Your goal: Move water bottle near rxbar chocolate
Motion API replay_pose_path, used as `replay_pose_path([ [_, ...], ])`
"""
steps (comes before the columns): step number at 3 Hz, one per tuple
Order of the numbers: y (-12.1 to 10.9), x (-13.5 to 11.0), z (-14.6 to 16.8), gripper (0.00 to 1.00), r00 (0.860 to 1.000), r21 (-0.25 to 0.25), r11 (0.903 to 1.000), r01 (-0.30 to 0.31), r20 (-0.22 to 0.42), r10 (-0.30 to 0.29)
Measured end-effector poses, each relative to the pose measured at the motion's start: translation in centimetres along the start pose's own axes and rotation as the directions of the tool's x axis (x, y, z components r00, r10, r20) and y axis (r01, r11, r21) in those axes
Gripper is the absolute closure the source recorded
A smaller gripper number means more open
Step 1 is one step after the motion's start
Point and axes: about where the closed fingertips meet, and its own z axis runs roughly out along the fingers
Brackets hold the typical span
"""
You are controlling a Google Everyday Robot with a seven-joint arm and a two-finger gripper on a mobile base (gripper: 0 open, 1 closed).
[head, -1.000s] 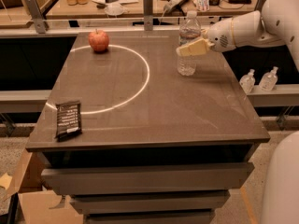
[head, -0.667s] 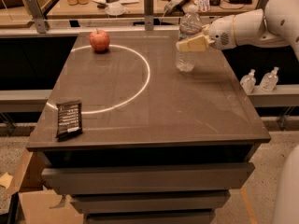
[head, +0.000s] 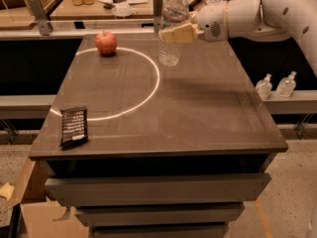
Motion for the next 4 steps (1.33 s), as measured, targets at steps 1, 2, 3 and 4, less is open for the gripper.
replay_pose_path([
  [1,4.3,-1.8,4.2,1.0,1.0,-0.103,0.9946,0.014,0.016,-0.012],
  [2,9.9,-2.3,10.2,1.0,1.0,-0.223,0.9747,0.014,0.027,-0.008],
  [3,11.7,-1.8,12.2,1.0,1.0,-0.257,0.9663,0.0,0.02,0.005],
  [4,13.6,-0.8,13.4,0.82,1.0,-0.293,0.956,-0.019,0.009,0.022],
])
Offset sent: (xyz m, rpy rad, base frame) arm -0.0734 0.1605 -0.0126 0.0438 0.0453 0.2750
